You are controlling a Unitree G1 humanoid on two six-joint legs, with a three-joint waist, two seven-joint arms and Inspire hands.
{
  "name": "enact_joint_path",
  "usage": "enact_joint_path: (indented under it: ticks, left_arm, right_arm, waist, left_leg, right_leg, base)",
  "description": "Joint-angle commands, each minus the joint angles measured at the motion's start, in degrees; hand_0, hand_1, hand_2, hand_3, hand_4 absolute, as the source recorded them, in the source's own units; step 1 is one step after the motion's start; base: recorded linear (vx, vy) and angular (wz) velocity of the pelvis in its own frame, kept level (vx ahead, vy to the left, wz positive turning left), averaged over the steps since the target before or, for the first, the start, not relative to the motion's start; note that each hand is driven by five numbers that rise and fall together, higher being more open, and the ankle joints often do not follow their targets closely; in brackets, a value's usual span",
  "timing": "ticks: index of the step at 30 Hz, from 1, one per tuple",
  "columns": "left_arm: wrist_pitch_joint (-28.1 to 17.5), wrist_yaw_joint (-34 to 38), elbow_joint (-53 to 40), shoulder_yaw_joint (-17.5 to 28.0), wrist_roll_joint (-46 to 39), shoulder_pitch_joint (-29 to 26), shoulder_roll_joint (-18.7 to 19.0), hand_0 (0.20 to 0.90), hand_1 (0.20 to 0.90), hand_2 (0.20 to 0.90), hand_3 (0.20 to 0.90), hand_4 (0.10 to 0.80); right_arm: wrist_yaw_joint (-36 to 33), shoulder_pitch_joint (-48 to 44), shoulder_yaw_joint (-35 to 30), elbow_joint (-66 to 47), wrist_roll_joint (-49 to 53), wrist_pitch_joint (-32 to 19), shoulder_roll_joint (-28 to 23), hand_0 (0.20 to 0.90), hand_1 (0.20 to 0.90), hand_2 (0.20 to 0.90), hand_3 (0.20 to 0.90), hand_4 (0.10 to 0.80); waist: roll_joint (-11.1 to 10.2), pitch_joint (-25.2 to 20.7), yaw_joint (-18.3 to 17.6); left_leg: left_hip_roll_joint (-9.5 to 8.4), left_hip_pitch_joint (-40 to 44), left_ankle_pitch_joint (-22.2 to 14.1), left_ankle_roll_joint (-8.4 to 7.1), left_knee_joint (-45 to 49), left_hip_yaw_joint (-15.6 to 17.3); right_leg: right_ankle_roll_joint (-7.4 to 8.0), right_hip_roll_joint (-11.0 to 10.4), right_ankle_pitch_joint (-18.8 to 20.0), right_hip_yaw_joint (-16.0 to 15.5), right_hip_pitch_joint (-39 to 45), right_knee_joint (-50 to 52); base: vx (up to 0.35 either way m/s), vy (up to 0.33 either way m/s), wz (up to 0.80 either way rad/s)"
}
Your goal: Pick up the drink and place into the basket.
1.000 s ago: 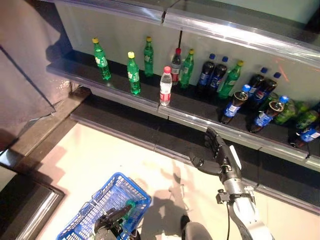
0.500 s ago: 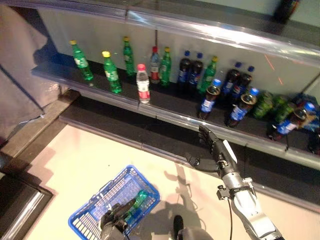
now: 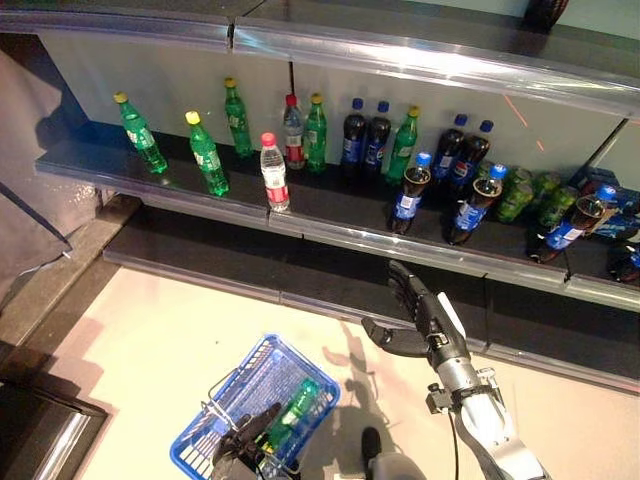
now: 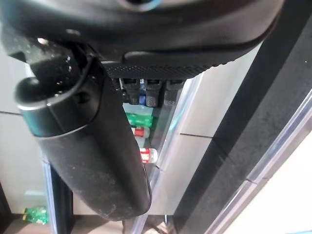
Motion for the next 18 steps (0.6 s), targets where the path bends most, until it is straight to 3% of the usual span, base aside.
enact_joint_path:
  ticks: [1,3,5,6,7,8,10,11,12,13,15,16,18]
  left_arm:
    - [-6.6,0.3,-3.0,2.3,1.7,3.2,7.5,0.300,0.300,0.300,0.200,0.100]
    - [-5.6,-0.1,-2.8,2.4,2.7,2.3,8.0,0.300,0.300,0.300,0.200,0.100]
    - [-4.6,0.5,-2.6,2.2,3.2,1.8,8.5,0.300,0.300,0.300,0.200,0.100]
    - [-4.0,0.9,-2.6,2.4,3.1,1.9,8.7,0.300,0.300,0.300,0.200,0.100]
    - [-3.2,1.8,-3.1,2.6,2.6,2.0,9.1,0.300,0.300,0.300,0.200,0.100]
    - [-3.0,2.3,-3.5,2.6,2.5,2.0,9.3,0.300,0.300,0.300,0.200,0.100]
    - [-3.0,2.8,-3.7,2.6,2.4,2.0,9.2,0.300,0.300,0.300,0.200,0.100]
    - [-3.7,3.3,-3.6,2.9,2.1,2.1,9.0,0.300,0.300,0.300,0.200,0.100]
    - [-4.6,3.8,-3.4,3.4,0.8,2.8,9.2,0.300,0.300,0.300,0.200,0.100]
    - [-4.9,3.8,-3.3,3.6,0.2,3.2,9.3,0.300,0.300,0.300,0.200,0.100]
    - [-5.0,2.5,-3.1,5.0,-2.5,4.1,9.0,0.300,0.300,0.300,0.200,0.100]
    - [-5.1,2.2,-2.8,5.3,-2.0,4.2,8.8,0.300,0.300,0.300,0.200,0.100]
    - [-4.6,1.8,-1.9,5.5,0.1,3.4,7.6,0.300,0.300,0.300,0.200,0.100]
  right_arm:
    - [-1.5,-5.2,-2.3,-6.8,-0.1,-7.7,0.5,0.900,0.900,0.900,0.900,0.800]
    - [-2.8,-5.3,-2.2,-6.6,-0.8,-8.3,0.8,0.900,0.900,0.900,0.900,0.800]
    - [-3.9,-6.5,-1.5,-6.4,-0.8,-7.5,1.3,0.900,0.900,0.900,0.900,0.800]
    - [-4.0,-7.2,-1.3,-6.3,-0.8,-6.8,1.7,0.900,0.900,0.900,0.900,0.800]
    - [-4.0,-8.3,-0.8,-6.4,-0.3,-5.6,1.7,0.900,0.900,0.900,0.900,0.800]
    - [-3.9,-8.9,-0.4,-6.5,-0.1,-5.2,1.6,0.900,0.900,0.900,0.900,0.800]
    - [-3.8,-9.3,-0.2,-6.2,-0.1,-5.1,1.5,0.900,0.900,0.900,0.900,0.800]
    - [-3.0,-9.7,-0.1,-6.3,0.2,-4.8,1.1,0.900,0.900,0.900,0.900,0.800]
    - [-1.8,-9.7,-0.2,-6.9,1.7,-4.4,0.4,0.900,0.900,0.900,0.900,0.800]
    - [-1.7,-9.8,-0.3,-7.2,2.0,-4.0,0.1,0.900,0.900,0.900,0.900,0.800]
    - [-1.5,-10.6,-0.4,-7.9,2.8,-4.1,-1.4,0.900,0.900,0.900,0.900,0.800]
    - [-1.5,-10.7,-0.5,-7.9,2.9,-4.3,-1.6,0.900,0.900,0.900,0.900,0.800]
    - [-2.3,-10.2,-2.6,-7.1,2.0,-5.3,-2.5,0.900,0.900,0.900,0.900,0.800]
  waist:
    - [0.5,-0.5,1.1]
    - [0.8,-0.7,1.1]
    - [0.7,-0.9,1.5]
    - [0.9,-0.9,1.8]
    - [1.0,-1.0,2.4]
    - [1.1,-0.9,2.7]
    - [1.0,-0.9,3.1]
    - [0.7,-1.0,3.7]
    - [0.4,-1.0,4.2]
    - [0.4,-0.9,4.3]
    - [0.4,-0.1,4.5]
    - [0.4,0.1,4.5]
    - [0.5,1.3,3.8]
  left_leg:
    - [-1.13,-1.4,-2.2,0.22,3.8,-2.2]
    - [-0.43,-1.8,-2.5,0.14,4.2,-3.3]
    - [0.73,-1.4,-2.8,-0.59,4.4,-3.4]
    - [2.45,-0.9,-2.9,-1.35,4.5,-3.1]
    - [5.91,-0.4,-2.5,-2.77,4.5,-3.0]
    - [7.89,-0.1,-2.1,-3.67,4.5,-3.0]
    - [9.64,-0.1,-1.8,-4.60,4.5,-2.9]
    - [12.02,-0.3,-0.9,-5.81,4.4,-2.8]
    - [15.26,-0.5,1.0,-7.40,3.6,-2.7]
    - [15.97,-0.6,1.5,-7.68,3.4,-3.0]
    - [19.76,-1.9,5.3,-8.67,3.0,-3.3]
    - [20.59,-2.4,6.5,-8.88,2.9,-3.2]
    - [22.68,-5.7,11.7,-9.36,4.8,1.8]
  right_leg:
    - [0.89,1.7,-0.4,0.3,3.1,4.9]
    - [2.18,-1.5,0.8,3.0,3.7,2.6]
    - [3.88,-6.4,5.6,4.4,3.3,1.6]
    - [4.60,-8.6,6.7,5.0,3.4,0.6]
    - [5.40,-10.7,6.5,5.0,3.8,-0.7]
    - [5.73,-11.1,5.5,4.3,4.2,-1.1]
    - [6.10,-11.2,4.3,3.1,4.7,-1.4]
    - [6.43,-11.2,3.3,1.5,5.3,-2.1]
    - [5.77,-9.7,2.0,-0.2,5.5,-2.1]
    - [5.42,-8.9,1.6,-0.4,5.5,-1.9]
    - [2.84,-5.1,-0.4,-1.3,4.5,-0.2]
    - [2.22,-4.3,-0.7,-2.0,4.6,-0.2]
    - [0.07,-1.7,-1.8,-6.0,5.8,-0.6]
  base:
    - [-0.012,-0.220,0.10]
    - [0.003,-0.330,0.12]
    - [0.005,-0.429,0.16]
    - [0.011,-0.654,0.27]
    - [0.000,-0.663,0.17]
    - [-0.016,-0.530,0.10]
    - [-0.032,-0.389,-0.13]
    - [-0.046,-0.733,-0.20]
    - [-0.045,-0.704,-0.11]
    - [-0.053,-0.594,-0.22]
    - [-0.076,-0.422,-0.19]
    - [-0.102,-0.411,-0.18]
    - [-0.159,-0.412,0.06]
